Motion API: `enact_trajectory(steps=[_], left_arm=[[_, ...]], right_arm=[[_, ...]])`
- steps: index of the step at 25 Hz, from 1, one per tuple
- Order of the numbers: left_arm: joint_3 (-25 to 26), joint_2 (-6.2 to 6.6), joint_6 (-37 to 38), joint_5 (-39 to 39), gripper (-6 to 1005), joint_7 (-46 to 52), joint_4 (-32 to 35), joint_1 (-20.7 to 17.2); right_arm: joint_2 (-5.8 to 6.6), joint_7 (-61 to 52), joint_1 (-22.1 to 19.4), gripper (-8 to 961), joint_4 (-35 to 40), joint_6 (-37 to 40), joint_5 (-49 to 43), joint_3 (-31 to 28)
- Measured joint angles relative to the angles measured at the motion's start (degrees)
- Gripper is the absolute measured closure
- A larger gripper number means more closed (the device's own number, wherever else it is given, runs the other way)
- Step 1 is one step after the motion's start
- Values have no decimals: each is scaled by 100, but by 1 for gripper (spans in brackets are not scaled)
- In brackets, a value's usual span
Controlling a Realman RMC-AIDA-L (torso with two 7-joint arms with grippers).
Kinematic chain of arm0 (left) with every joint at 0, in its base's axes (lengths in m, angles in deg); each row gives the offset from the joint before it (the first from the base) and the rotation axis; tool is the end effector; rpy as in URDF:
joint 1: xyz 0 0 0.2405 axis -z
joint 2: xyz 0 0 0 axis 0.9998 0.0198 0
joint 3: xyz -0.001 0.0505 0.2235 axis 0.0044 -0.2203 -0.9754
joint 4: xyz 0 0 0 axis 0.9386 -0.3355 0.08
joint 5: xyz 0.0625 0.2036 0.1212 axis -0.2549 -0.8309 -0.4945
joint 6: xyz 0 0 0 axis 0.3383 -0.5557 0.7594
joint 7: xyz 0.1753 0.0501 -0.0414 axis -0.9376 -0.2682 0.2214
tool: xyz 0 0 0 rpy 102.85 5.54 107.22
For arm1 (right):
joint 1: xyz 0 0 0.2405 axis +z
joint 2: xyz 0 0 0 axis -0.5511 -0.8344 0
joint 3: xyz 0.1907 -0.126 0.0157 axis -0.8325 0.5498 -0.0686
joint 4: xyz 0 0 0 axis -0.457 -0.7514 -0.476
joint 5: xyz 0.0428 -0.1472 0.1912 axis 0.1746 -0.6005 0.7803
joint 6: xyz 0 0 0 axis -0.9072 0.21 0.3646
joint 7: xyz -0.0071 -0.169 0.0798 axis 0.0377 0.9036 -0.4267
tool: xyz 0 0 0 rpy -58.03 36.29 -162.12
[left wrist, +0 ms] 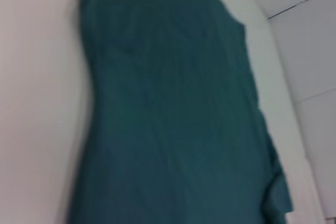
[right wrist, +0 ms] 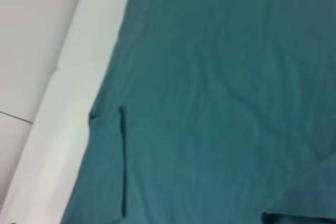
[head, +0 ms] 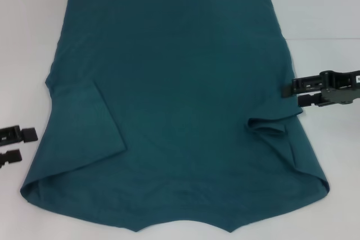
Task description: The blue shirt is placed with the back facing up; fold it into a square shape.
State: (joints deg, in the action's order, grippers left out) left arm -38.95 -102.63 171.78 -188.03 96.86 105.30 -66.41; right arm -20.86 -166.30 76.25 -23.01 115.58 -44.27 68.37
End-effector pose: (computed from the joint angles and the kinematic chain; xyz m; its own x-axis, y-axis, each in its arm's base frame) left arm -0.3329 0.3109 0.1032 -0.0575 0.8579 0.5106 0.9902 -0.0161 0.1384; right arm 0.2484 0.4254 0.0417 0.2376 -0.9161 -0.3229 -0.9680 -0.2508 -0.0009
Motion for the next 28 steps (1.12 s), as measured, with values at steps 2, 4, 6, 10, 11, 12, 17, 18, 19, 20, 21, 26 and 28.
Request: enact_trajectory(steps=[2, 4, 6, 10, 11, 12, 17, 18, 19, 20, 21, 26, 28], left_arm=[[13, 1, 6, -183, 112, 12, -2, -5], [16, 2, 12, -380, 113, -11, -23, -11], [15, 3, -14, -560, 113, -19, -49, -16], [-6, -23, -166, -710, 113, 0, -145, -30], [-6, -26, -231, -713, 113, 15, -193, -35], [-3, -27, -324, -729, 113, 38, -253, -39], [5, -30, -683, -872, 112, 161, -495, -47], [4, -30, -716, -892, 112, 179, -517, -47], [5, -31, -745, -915, 112, 203, -523, -48], [8, -31, -776, -937, 112, 225, -524, -48], [10, -31, -797, -950, 112, 241, -524, -48], [-5, -55, -960, -968, 112, 331, -531, -48], [-10, -62, -990, -977, 112, 369, -551, -41]], right_arm=[[-22, 32, -16, 102, 3, 28, 51, -2], [-35, 58, -33, 103, 25, 34, 62, -4], [-45, 91, -43, 103, 34, 19, 65, -5], [-90, 110, -70, 103, 37, -3, 74, -88], [-97, 110, -78, 103, 37, -4, 74, -108], [-104, 110, -91, 102, 37, -4, 75, -124], [-109, 112, -129, 102, 37, -7, 74, -218], [-109, 112, -129, 102, 37, -7, 74, -218], [-109, 112, -131, 102, 37, -7, 74, -231], [-109, 112, -132, 102, 37, -5, 74, -246], [-109, 112, -133, 102, 37, 1, 75, -261], [-109, 113, -144, 103, 35, 27, 74, -277], [-104, 113, -167, 102, 36, 30, 74, -279]])
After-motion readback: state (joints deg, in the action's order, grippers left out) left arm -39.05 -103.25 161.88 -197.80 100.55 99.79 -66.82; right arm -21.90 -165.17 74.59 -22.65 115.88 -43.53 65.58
